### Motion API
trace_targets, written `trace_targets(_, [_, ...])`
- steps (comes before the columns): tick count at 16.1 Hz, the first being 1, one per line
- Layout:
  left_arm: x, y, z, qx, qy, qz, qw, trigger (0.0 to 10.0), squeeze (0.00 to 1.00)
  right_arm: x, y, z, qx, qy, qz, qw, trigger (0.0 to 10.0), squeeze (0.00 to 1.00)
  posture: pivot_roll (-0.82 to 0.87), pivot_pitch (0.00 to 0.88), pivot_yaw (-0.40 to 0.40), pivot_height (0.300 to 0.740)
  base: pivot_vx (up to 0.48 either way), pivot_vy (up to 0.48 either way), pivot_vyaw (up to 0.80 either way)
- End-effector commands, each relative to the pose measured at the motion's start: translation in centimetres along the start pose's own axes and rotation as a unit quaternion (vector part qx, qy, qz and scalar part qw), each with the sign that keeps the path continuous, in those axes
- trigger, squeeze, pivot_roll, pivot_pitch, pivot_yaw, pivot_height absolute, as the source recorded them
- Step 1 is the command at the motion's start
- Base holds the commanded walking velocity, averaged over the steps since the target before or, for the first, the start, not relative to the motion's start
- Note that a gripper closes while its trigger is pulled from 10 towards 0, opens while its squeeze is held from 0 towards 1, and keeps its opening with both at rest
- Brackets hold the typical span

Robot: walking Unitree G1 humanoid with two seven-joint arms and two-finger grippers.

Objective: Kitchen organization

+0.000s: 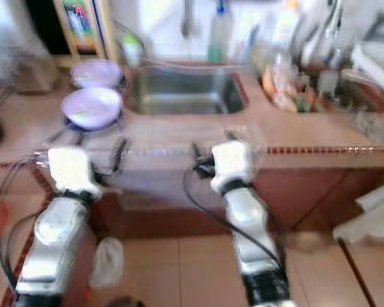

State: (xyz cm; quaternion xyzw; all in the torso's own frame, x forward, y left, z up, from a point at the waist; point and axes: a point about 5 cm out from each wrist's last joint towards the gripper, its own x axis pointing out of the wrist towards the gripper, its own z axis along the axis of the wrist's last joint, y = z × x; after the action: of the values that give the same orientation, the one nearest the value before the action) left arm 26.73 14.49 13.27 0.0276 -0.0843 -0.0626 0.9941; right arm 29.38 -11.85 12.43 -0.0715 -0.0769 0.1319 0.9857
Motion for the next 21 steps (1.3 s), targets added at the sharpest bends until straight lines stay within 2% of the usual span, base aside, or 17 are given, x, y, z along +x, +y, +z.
trace_targets(1, [0.2, -0.9, 0.5, -0.005, -0.010, -0.012, 1.000, 10.0, 0.00, -0.2, -1.2, -0.1, -0.008, 0.002, -0.019, 1.000, 10.0, 0.00, 0.03, 0.000, -0.014, 0.740, 0.420, 0.000, 0.00])
trace_targets(4, [0.3, -0.2, 1.1, 0.012, -0.029, 0.017, 0.999, 10.0, 0.00, -0.2, -1.0, -0.3, -0.006, 0.003, -0.016, 1.000, 10.0, 0.00, 0.04, 0.000, -0.015, 0.740, 0.090, 0.000, 0.00])
trace_targets(6, [0.2, -0.1, 1.1, 0.004, -0.029, 0.018, 0.999, 10.0, 0.00, -0.2, -1.1, -0.4, -0.006, 0.004, -0.018, 1.000, 10.0, 0.00, 0.04, 0.000, -0.017, 0.740, 0.000, 0.000, 0.00])
trace_targets(10, [0.3, -0.5, 1.3, 0.019, -0.032, -0.001, 0.999, 10.0, 0.00, -0.2, -1.5, -0.3, -0.011, 0.001, -0.022, 1.000, 10.0, 0.00, 0.04, 0.000, -0.021, 0.740, 0.000, 0.000, 0.00])
trace_targets(13, [0.1, -0.3, 1.1, 0.013, -0.027, -0.001, 1.000, 10.0, 0.00, -1.2, -2.1, -0.5, -0.009, 0.005, -0.038, 0.999, 10.0, 0.00, 0.03, 0.000, -0.021, 0.740, 0.000, -0.360, 0.00])
trace_targets(14, [-0.2, 0.0, 1.1, 0.017, -0.024, 0.002, 1.000, 10.0, 0.00, -2.3, -2.6, -0.9, -0.004, 0.014, -0.049, 0.999, 10.0, 0.00, 0.03, 0.000, -0.019, 0.740, 0.000, -0.472, 0.00])
trace_targets(17, [-1.1, 0.8, 0.6, 0.021, -0.009, 0.011, 1.000, 10.0, 0.00, -3.2, -3.0, -0.8, -0.005, 0.016, -0.057, 0.998, 10.0, 0.00, 0.02, 0.000, -0.009, 0.740, 0.000, -0.475, 0.00])
trace_targets(21, [-1.2, 1.1, 0.5, 0.017, -0.002, 0.020, 1.000, 10.0, 0.00, -3.3, -3.0, -0.8, -0.005, 0.017, -0.061, 0.998, 10.0, 0.00, 0.02, 0.000, 0.009, 0.740, 0.000, -0.354, 0.00])
